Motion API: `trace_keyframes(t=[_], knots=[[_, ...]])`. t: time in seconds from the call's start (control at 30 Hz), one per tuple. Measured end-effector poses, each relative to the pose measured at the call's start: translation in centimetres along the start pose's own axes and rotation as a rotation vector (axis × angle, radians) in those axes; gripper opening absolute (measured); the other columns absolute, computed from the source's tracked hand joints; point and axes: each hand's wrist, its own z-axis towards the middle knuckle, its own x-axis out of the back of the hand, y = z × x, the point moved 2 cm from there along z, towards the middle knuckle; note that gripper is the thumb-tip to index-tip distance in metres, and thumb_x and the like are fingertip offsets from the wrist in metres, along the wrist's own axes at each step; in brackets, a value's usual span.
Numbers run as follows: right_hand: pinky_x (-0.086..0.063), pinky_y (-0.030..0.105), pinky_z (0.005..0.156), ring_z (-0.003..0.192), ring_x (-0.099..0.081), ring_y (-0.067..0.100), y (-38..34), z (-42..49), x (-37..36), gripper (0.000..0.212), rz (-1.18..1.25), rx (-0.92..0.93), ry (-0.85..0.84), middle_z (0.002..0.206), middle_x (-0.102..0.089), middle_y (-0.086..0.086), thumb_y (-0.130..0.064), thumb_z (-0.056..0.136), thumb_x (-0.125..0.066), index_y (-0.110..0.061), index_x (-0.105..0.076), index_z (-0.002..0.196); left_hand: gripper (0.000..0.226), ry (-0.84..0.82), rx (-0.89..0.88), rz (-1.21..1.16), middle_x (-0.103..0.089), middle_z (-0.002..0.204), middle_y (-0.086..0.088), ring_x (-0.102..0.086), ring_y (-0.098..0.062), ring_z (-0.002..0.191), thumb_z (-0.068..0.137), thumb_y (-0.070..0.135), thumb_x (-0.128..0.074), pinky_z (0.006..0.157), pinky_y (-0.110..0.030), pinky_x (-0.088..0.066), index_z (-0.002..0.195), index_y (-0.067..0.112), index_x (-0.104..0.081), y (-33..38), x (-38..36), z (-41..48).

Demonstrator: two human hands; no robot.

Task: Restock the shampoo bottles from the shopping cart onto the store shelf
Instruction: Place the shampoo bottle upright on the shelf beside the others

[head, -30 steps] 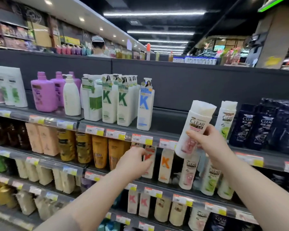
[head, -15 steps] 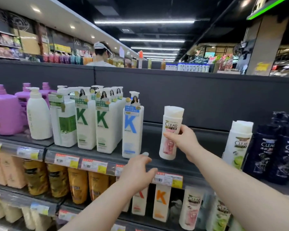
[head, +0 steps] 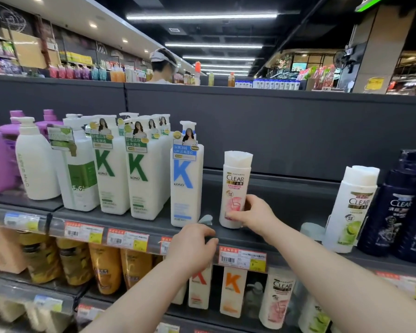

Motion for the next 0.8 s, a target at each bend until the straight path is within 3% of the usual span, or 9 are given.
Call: trace_keyframes(t=[0.3, 0.43, 0.57, 0.8], knots=[[-0.053, 0.034, 0.085, 0.104, -0.057, 0.016, -0.1, 0.5, -0.6, 0.043, -0.053, 0.021, 0.002, 0.119, -0.062, 0.002, -0.019, 0.079, -0.073, -0.016, -0.055, 0.119, 0.032, -0.021, 0.014, 0.015, -0.060, 0.125, 0.008, -0.054, -0.008, 0.113, 0.093, 0.030, -0.052, 0.092, -0.028, -0.045, 0.124, 0.027, -0.058, 0.2, 0.4, -0.1], [-0.050, 0.045, 0.095, 0.115, -0.056, 0.022, -0.1, 1.5, -0.5, 0.048, -0.062, 0.005, 0.029, 0.124, -0.061, 0.004, -0.018, 0.080, -0.072, -0.015, -0.053, 0.124, 0.031, -0.022, 0.008, 0.030, -0.061, 0.124, 0.008, -0.055, -0.008, 0.112, 0.093, 0.031, -0.052, 0.093, -0.028, -0.046, 0.123, 0.026, -0.059, 0.3, 0.5, -0.1], [-0.049, 0.046, 0.097, 0.119, -0.054, 0.024, -0.1, 2.7, -0.6, 0.049, -0.063, -0.001, 0.011, 0.127, -0.059, 0.005, -0.017, 0.081, -0.071, -0.014, -0.052, 0.126, 0.034, 0.025, -0.003, 0.069, -0.062, 0.121, 0.007, -0.056, -0.009, 0.110, 0.093, 0.035, -0.051, 0.091, -0.027, -0.045, 0.125, 0.025, -0.058, 1.0, 0.3, 0.5], [-0.049, 0.044, 0.097, 0.117, -0.055, 0.022, 0.6, 5.5, -0.1, 0.050, -0.051, 0.003, 0.008, 0.127, -0.059, 0.004, -0.017, 0.081, -0.071, -0.014, -0.051, 0.126, 0.042, -0.006, -0.020, -0.042, -0.053, 0.130, 0.004, -0.051, -0.012, 0.118, 0.092, 0.037, -0.053, 0.100, -0.030, -0.044, 0.132, 0.025, -0.051, 2.2, -1.2, 2.3]])
